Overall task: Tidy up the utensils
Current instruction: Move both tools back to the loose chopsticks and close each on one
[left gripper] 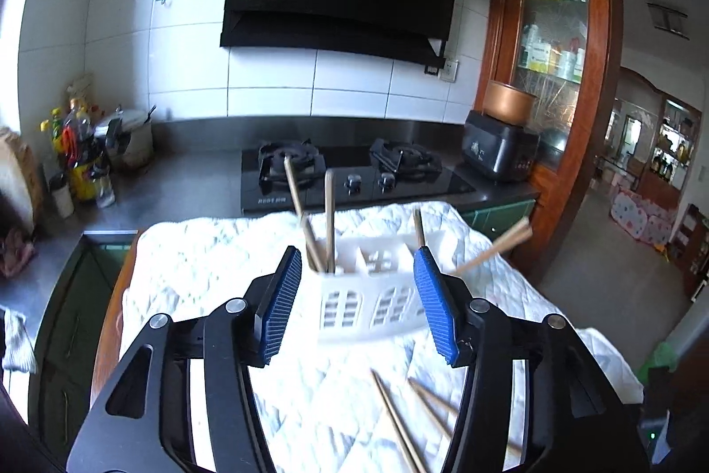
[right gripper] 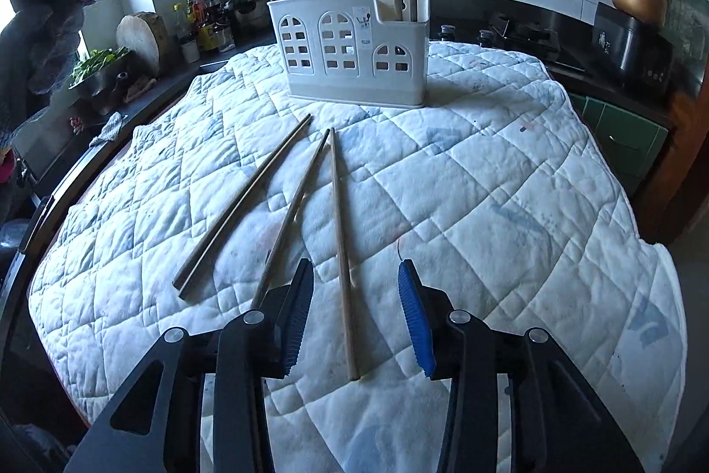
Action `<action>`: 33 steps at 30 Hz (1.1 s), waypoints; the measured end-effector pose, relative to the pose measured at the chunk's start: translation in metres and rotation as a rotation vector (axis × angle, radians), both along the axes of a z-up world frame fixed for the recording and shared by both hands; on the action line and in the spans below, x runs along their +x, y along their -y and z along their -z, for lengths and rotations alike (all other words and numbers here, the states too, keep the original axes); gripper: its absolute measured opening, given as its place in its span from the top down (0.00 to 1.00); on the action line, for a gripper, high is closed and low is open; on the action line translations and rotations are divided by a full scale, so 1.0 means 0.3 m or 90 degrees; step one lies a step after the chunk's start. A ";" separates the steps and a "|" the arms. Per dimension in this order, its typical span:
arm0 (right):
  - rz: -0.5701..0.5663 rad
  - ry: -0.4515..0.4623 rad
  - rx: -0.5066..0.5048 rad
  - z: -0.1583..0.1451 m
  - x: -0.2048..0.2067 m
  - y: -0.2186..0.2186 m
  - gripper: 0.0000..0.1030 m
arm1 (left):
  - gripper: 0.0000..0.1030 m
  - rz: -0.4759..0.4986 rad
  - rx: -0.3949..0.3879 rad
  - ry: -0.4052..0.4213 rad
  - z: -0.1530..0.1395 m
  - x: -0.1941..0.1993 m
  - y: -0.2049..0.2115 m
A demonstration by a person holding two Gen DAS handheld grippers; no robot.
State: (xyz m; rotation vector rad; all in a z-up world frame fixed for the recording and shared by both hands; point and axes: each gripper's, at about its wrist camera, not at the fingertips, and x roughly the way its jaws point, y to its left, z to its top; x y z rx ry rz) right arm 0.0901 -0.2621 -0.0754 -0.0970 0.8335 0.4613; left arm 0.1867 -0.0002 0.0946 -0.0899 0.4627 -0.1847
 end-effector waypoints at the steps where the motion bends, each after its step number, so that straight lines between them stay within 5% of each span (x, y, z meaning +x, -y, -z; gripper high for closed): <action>1: 0.000 -0.002 0.000 0.009 -0.008 -0.001 0.64 | 0.46 -0.006 0.000 -0.005 0.020 -0.027 -0.005; 17: 0.012 -0.028 0.012 0.089 0.000 -0.032 0.75 | 0.28 -0.111 -0.016 -0.091 0.358 -0.374 -0.101; 33: 0.016 -0.040 -0.017 0.117 0.043 -0.063 0.89 | 0.28 -0.090 -0.022 -0.198 0.573 -0.446 -0.058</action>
